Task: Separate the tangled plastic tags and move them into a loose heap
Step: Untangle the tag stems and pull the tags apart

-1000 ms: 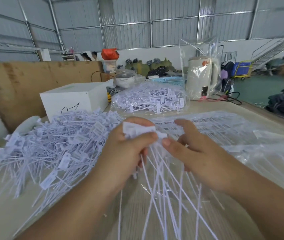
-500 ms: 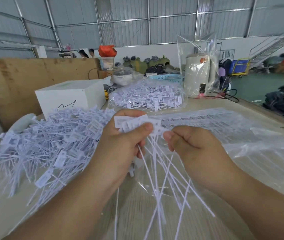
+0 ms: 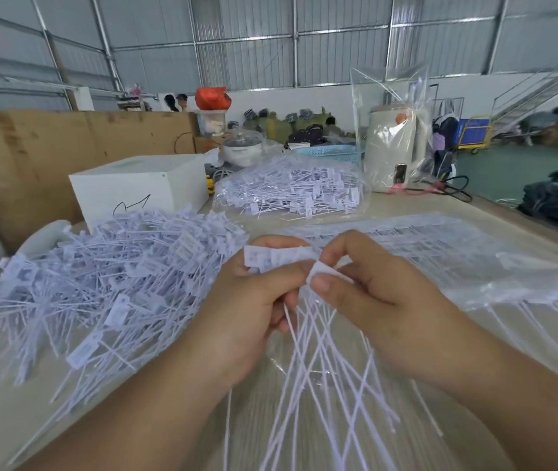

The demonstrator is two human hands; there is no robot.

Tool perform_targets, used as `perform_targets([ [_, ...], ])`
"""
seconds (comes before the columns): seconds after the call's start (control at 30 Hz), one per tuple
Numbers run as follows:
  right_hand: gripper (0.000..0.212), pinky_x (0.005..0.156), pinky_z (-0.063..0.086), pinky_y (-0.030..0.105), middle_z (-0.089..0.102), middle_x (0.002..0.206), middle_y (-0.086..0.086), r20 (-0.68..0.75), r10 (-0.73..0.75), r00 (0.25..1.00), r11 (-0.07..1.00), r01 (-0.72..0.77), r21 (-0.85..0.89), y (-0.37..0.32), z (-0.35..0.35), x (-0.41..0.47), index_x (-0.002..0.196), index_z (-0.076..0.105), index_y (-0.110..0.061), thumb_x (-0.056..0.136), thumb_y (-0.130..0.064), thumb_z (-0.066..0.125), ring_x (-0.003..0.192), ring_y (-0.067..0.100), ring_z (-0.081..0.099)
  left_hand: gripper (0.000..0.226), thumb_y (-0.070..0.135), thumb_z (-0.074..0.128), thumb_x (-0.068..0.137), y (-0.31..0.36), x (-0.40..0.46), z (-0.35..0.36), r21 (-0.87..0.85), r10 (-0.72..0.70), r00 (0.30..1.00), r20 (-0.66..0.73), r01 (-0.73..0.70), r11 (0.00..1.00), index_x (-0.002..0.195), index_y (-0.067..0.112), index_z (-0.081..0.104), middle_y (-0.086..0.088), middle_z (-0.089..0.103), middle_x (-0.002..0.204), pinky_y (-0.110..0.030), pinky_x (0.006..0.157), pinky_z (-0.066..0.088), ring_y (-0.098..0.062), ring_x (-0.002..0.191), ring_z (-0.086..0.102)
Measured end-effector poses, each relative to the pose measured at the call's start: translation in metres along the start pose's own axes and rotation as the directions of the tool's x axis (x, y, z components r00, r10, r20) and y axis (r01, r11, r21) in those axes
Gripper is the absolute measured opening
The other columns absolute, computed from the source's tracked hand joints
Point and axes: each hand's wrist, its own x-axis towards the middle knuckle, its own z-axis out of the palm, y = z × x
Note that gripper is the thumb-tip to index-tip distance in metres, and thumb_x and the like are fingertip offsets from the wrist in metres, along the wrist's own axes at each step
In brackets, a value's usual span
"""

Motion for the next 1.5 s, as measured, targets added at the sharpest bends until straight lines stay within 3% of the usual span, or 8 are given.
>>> perform_targets([
  [0.17,0.023,0.049,0.033,0.022,0.046,0.054,-0.013,0.099,0.105,0.99,0.991,-0.112,0.07,0.007,-0.008,0.0,0.106,0.05,-0.04,0.087,-0.049,0.06,0.05,0.009,0.039,0.017,0.013,0.071,0.065,0.001,-0.001,-0.002,0.003,-0.008,0.998,0.057,0.008,1.0,0.072,0.028,0.073,-0.001,0.045,0.044,-0.019,0.036,0.033,-0.007,0.033,0.038],
  [0.4,0.007,0.052,0.033,0.017,0.054,0.054,-0.018,0.153,0.058,0.987,0.992,-0.073,0.099,0.004,-0.013,0.0,0.088,0.064,-0.038,0.087,-0.042,0.058,0.051,0.006,0.041,0.023,0.008,0.081,0.061,0.0,-0.004,0.0,-0.094,-0.105,0.989,0.102,0.115,0.989,0.077,0.023,0.072,-0.001,0.04,0.044,-0.016,0.036,0.031,-0.007,0.033,0.032],
  [0.63,0.011,0.052,0.034,0.037,0.045,0.051,-0.01,0.096,0.106,0.99,0.992,-0.112,0.051,0.01,-0.01,-0.002,0.099,0.059,-0.037,0.091,-0.036,0.066,0.052,0.016,0.041,0.019,0.013,0.079,0.06,0.002,-0.004,0.0,-0.091,-0.133,0.981,0.144,0.147,0.985,0.071,0.027,0.072,0.004,0.045,0.044,-0.015,0.036,0.032,-0.004,0.032,0.036],
  [0.8,0.026,0.081,0.054,0.043,0.074,0.092,-0.001,0.174,0.08,0.981,0.974,-0.114,0.198,0.002,-0.009,-0.002,0.108,0.063,-0.03,0.083,-0.032,0.071,0.083,0.019,0.071,0.036,-0.002,0.082,0.052,0.005,-0.003,0.001,-0.114,-0.112,0.991,0.078,0.12,0.986,0.077,0.022,0.071,0.003,0.041,0.041,-0.015,0.039,0.033,-0.005,0.032,0.036],
  [0.93,0.024,0.054,0.038,0.035,0.062,0.066,-0.003,0.081,0.171,0.982,0.981,-0.177,0.077,0.002,-0.02,0.0,0.087,0.067,-0.024,0.084,-0.047,0.062,0.053,0.022,0.046,0.028,0.014,0.076,0.053,0.009,0.001,-0.002,-0.185,-0.073,0.995,-0.066,0.059,0.981,0.079,0.02,0.067,0.001,0.039,0.042,-0.014,0.033,0.027,-0.006,0.031,0.029],
  [1.07,0.035,0.055,0.036,0.031,0.056,0.056,-0.006,0.095,0.219,0.971,0.974,-0.224,0.041,0.004,-0.023,0.0,0.065,0.063,-0.023,0.097,-0.034,0.054,0.05,0.012,0.046,0.019,0.015,0.075,0.058,0.01,-0.001,-0.001,-0.11,0.019,0.997,-0.073,-0.027,0.994,0.073,0.024,0.069,0.005,0.046,0.042,-0.016,0.033,0.031,-0.005,0.031,0.036],
  [1.3,0.036,0.055,0.035,0.032,0.053,0.056,-0.008,0.156,0.273,0.949,0.958,-0.283,0.046,0.004,-0.018,0.0,0.062,0.059,-0.02,0.095,-0.034,0.057,0.058,0.019,0.047,0.027,0.017,0.08,0.049,0.007,0.001,-0.004,-0.018,0.009,0.996,-0.092,-0.011,1.0,0.073,0.026,0.069,0.004,0.061,0.055,-0.017,0.038,0.038,-0.007,0.04,0.048],
  [1.5,0.039,0.051,0.032,0.027,0.038,0.058,0.006,-0.071,0.135,0.988,0.99,-0.132,0.046,0.0,-0.011,0.0,0.063,0.049,-0.007,0.097,-0.026,0.055,0.054,0.017,0.037,0.034,0.012,0.075,0.053,0.006,0.003,0.008,-0.158,-0.034,0.979,-0.203,0.002,0.987,0.083,0.02,0.064,0.006,0.051,0.046,-0.016,0.035,0.035,-0.004,0.036,0.039],
])
